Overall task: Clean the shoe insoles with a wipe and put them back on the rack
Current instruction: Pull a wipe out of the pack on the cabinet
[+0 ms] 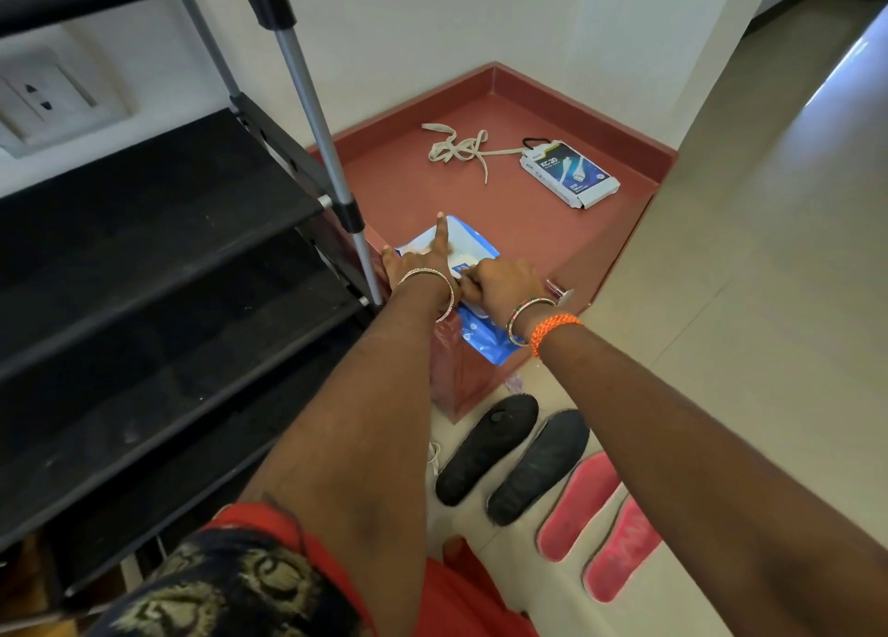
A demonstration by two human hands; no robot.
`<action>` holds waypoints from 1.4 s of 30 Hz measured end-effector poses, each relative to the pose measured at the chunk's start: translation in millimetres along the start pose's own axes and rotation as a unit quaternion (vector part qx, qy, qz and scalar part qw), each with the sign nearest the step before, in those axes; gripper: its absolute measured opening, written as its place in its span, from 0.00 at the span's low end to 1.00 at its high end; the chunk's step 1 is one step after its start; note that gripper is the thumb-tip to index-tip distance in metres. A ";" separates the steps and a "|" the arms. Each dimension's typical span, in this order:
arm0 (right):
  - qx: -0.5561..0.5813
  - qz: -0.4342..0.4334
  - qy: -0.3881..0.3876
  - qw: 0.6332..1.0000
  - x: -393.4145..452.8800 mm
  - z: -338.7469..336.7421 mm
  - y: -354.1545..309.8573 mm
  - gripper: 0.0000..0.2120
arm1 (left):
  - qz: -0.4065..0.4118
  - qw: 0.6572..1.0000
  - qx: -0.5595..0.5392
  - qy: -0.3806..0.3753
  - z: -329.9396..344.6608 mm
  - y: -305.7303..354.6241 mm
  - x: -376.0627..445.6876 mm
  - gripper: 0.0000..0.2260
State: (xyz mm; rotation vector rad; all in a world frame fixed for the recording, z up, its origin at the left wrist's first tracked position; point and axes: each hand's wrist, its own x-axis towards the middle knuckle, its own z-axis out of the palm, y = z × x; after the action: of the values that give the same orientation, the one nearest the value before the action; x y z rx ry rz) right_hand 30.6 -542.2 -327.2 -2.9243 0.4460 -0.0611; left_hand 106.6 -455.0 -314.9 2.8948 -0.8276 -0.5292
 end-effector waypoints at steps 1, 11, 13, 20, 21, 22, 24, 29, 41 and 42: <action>0.041 0.013 -0.006 0.999 0.4 -2.5 2.0 0.15 | 0.000 1.000 0.000 0.004 1.0 -0.3 -0.3 0.48; 0.357 0.217 0.035 0.908 16.5 -23.1 71.3 0.18 | -0.010 0.998 0.049 -0.028 0.6 4.7 1.8 0.32; 0.319 0.228 0.064 0.918 22.3 -16.5 77.3 0.11 | -0.017 0.997 0.056 -0.042 0.1 5.5 3.2 0.31; 0.029 0.124 0.043 0.991 27.0 -3.8 71.5 0.14 | -0.011 0.995 0.084 -0.048 -1.7 7.9 3.2 0.22; 0.010 0.068 0.051 0.996 26.3 -4.2 63.8 0.17 | -0.006 0.995 0.086 -0.048 -1.7 7.4 3.3 0.21; 0.002 0.010 0.042 0.999 26.6 -4.2 55.4 0.17 | -0.002 0.995 0.087 -0.049 -1.9 7.0 3.4 0.21; -0.002 -0.083 -0.003 0.997 25.9 -4.5 35.8 0.13 | 0.003 0.995 0.086 -0.056 -1.2 5.5 3.8 0.22; -0.019 -0.076 -0.052 0.996 20.3 -2.3 6.2 0.12 | 0.005 0.996 0.079 -0.050 -1.6 6.2 3.2 0.26; -0.002 -0.031 -0.011 0.999 22.5 4.3 7.3 0.08 | 0.005 0.995 0.100 -0.030 4.4 6.2 5.5 0.23; 0.000 -0.030 -0.021 0.999 23.0 3.2 7.8 0.08 | 0.005 0.995 0.099 -0.029 5.0 5.9 6.1 0.24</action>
State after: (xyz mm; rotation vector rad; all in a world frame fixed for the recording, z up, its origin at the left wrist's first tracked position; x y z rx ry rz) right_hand 50.5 -555.8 -331.6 -2.9324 0.3514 -0.0091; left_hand 106.7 -463.2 -320.4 3.0652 -0.9526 -0.5628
